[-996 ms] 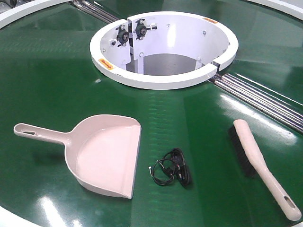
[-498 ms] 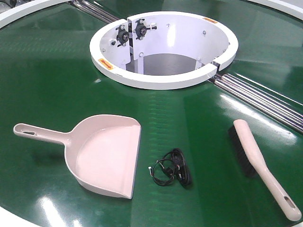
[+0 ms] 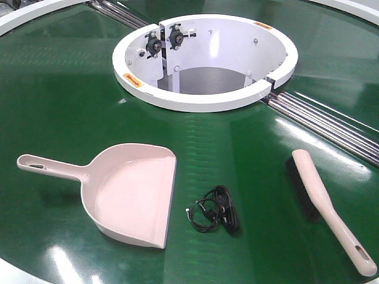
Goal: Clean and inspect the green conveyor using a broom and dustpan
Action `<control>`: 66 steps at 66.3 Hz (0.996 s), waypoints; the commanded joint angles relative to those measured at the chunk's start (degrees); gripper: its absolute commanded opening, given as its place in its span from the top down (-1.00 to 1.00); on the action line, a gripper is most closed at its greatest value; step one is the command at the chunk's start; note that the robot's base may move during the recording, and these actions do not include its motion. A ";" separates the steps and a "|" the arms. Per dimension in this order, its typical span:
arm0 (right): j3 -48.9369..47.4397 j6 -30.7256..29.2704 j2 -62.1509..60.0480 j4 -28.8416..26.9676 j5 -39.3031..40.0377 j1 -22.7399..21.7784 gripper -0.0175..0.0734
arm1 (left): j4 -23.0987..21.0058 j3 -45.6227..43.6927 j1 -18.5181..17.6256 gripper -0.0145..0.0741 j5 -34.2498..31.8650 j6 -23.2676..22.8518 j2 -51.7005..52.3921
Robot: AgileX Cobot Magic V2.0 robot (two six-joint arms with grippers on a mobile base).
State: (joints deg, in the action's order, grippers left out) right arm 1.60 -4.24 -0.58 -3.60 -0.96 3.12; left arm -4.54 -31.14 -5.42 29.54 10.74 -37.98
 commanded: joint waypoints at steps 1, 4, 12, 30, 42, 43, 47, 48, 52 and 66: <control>1.12 -0.12 -1.02 0.23 4.20 -0.01 0.64 | -0.64 -2.02 0.17 0.69 -3.81 -0.67 -3.14; 1.12 -0.12 -1.02 0.23 4.20 -0.01 0.64 | -0.64 -2.02 0.17 0.68 -3.19 -0.89 -4.30; 1.12 -0.12 -1.02 0.23 4.20 -0.01 0.64 | -0.35 -2.02 0.17 0.66 -3.70 -0.89 -6.69; 1.12 -0.12 -1.02 0.23 4.35 -0.01 0.64 | -0.10 -2.02 0.17 0.26 -4.06 -0.89 -7.98; 1.12 -0.12 -1.02 0.23 4.35 -0.01 0.64 | -0.10 -2.02 0.17 -0.30 -4.10 -0.89 -7.98; 1.12 -0.12 -1.02 0.23 4.35 -0.01 0.64 | -0.10 -2.02 0.17 -0.35 -4.10 -0.89 -7.98; 1.12 -0.12 -1.02 0.23 4.35 -0.01 0.64 | -0.15 -2.02 0.17 -0.45 -4.10 -0.89 -7.98; 1.12 -0.12 -1.02 0.23 4.35 -0.01 0.64 | -0.15 -2.02 0.17 -0.48 -4.10 -0.89 -7.89; 1.12 -0.12 -1.02 0.23 4.35 -0.01 0.64 | -0.65 -1.95 0.17 -0.52 -4.28 -0.95 -7.89; 1.12 -0.12 -1.02 0.23 4.35 -0.01 0.64 | -1.09 -3.18 0.17 -0.49 -3.11 -2.18 -8.09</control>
State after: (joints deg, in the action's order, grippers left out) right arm 1.60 -4.24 -0.58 -3.60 -0.97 3.12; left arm -4.76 -31.38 -5.42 29.15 9.39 -46.04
